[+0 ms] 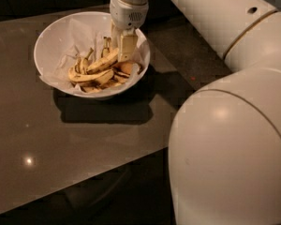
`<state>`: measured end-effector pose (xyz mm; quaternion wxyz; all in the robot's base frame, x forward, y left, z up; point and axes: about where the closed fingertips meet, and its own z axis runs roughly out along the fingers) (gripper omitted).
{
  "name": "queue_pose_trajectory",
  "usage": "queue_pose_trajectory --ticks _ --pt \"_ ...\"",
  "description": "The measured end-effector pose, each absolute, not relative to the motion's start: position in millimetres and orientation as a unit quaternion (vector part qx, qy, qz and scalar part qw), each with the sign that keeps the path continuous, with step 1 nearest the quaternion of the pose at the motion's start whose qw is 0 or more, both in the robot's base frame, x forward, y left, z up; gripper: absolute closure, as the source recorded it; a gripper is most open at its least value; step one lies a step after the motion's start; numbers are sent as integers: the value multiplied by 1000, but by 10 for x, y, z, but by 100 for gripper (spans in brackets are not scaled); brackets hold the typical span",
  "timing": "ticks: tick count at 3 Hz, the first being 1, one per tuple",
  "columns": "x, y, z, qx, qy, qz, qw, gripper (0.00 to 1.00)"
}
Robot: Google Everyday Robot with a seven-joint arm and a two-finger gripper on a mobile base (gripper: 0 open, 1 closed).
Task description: Pick banana from white bowl
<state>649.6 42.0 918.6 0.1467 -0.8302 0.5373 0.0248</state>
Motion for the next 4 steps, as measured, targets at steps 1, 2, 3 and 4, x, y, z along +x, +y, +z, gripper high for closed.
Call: queue_pose_trajectory --ticks 1,2,3,4 --pt "6453 418 9345 -828 533 16 172 100" --pt "6378 404 9568 -829 522 7 201 100" --pt "6380 409 9570 -829 521 6 201 100" --pt "6232 421 9709 -830 516 1 211 100"
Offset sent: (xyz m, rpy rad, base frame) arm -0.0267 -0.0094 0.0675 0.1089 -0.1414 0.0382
